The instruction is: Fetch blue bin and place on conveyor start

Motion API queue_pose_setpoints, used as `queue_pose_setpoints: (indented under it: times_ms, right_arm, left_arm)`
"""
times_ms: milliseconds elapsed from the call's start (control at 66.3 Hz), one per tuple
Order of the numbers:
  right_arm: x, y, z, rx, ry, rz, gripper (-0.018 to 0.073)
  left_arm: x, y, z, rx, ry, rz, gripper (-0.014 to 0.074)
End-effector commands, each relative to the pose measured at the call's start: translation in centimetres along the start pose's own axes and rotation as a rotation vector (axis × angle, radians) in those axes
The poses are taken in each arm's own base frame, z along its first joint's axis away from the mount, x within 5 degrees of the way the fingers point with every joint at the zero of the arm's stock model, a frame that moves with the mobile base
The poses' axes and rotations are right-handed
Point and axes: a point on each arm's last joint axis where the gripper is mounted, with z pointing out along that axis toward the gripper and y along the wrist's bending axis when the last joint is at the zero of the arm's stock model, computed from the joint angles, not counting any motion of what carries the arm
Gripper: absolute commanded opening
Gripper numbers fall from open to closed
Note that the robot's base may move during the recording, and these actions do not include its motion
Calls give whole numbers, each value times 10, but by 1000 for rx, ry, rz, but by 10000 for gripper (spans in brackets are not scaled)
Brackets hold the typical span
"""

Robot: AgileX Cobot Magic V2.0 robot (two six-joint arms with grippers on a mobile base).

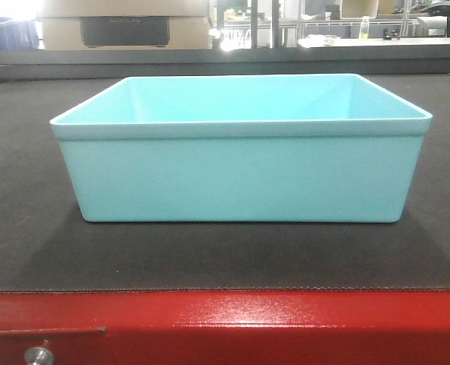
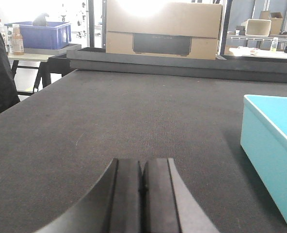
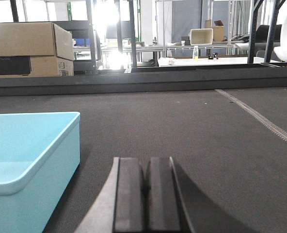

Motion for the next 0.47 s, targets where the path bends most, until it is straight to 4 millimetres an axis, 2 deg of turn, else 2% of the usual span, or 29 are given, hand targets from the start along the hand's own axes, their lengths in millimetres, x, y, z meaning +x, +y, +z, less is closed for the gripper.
queue_pose_setpoints:
  times_ms: [0,452]
  right_arm:
    - [-5,0,0,6,-40,-4,-162]
    - [-5,0,0,6,-40,-4,-162]
  left_arm:
    - [-3,0,0,-4,-27,-1,-111]
    - [-3,0,0,-4,-27,-1,-111]
